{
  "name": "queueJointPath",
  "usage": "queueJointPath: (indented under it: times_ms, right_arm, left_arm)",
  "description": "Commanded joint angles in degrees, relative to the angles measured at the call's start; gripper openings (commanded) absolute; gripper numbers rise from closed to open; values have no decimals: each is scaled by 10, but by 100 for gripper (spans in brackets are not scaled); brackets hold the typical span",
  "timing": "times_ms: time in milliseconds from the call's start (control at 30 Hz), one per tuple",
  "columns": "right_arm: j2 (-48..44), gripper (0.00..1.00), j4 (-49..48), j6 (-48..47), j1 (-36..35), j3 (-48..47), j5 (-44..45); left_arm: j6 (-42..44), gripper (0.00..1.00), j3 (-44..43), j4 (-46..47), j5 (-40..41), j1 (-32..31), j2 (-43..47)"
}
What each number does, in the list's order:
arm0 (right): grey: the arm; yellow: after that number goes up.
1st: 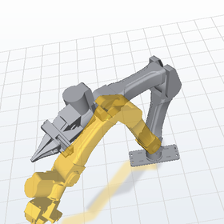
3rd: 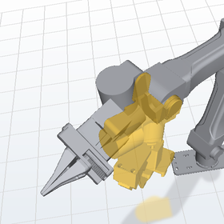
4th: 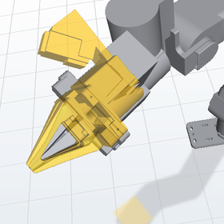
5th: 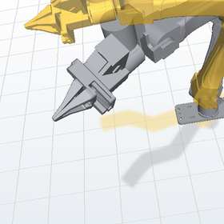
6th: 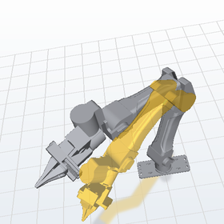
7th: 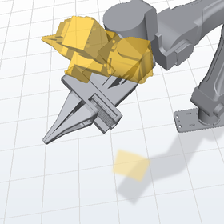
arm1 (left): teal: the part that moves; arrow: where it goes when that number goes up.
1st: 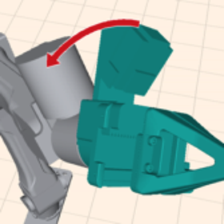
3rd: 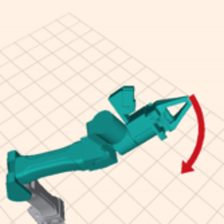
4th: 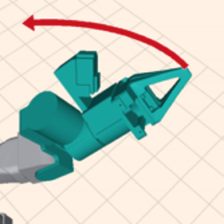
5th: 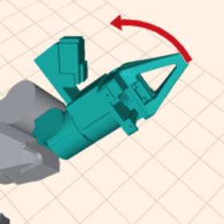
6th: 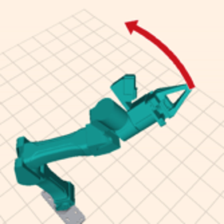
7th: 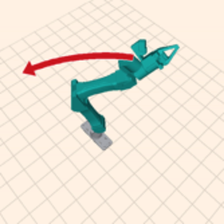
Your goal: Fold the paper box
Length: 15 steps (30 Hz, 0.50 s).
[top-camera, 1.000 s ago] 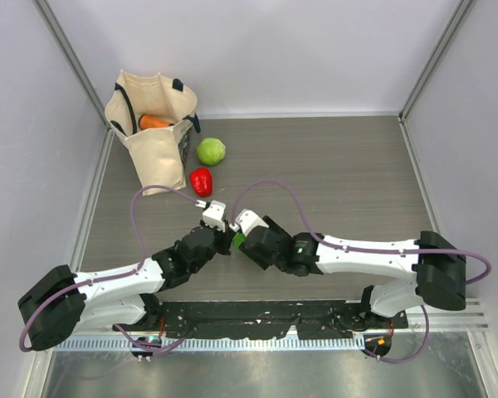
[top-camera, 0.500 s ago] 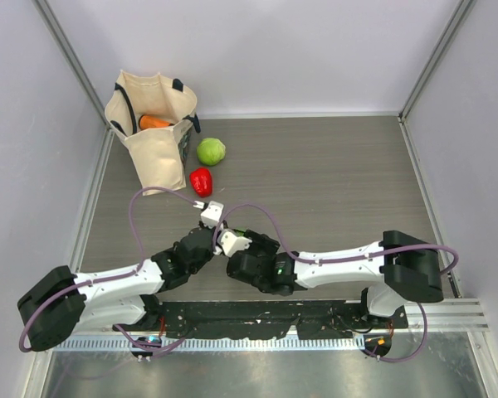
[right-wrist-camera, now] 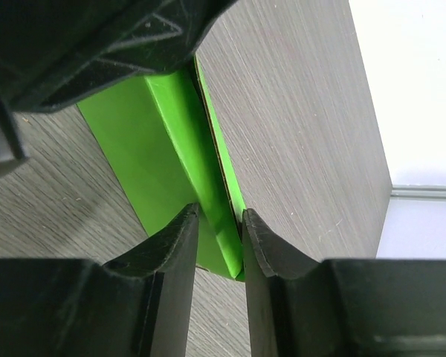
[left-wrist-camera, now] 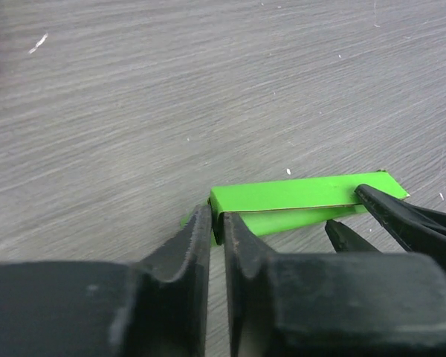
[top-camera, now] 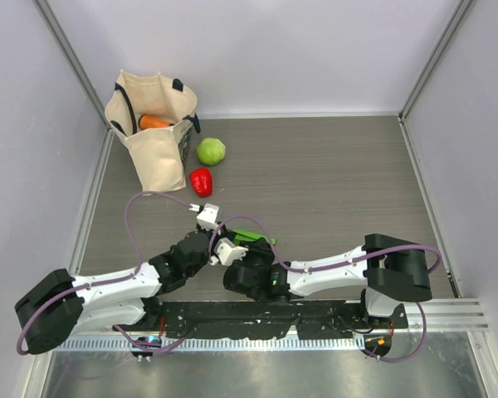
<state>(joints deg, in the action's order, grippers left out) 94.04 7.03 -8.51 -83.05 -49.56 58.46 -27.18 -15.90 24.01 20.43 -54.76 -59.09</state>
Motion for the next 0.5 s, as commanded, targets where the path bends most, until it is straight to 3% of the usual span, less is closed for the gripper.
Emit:
queueJointPath:
  times_ms: [0,67,167,367,467]
  right_arm:
    - [5,31,-48,-19,-5,26,-26]
    - [0,30,-56,-18,-5,32,-38]
    - [-15,31,-67,-14,-5,50,-58]
    - [-36,32,-98,-17,-5,68,-79]
    - [-40,33,-103,-16,0,77,-91]
  left_arm:
    - [-16,23,20,-24,-41,-6,14]
    - [-31,37,31,-35,-58,-6,48]
    - [-64,47,38,-100,-55,-3,121]
    - [-157,66,35,-263,-61,19,264]
    - [-205,69,14,-341,-64,44,291]
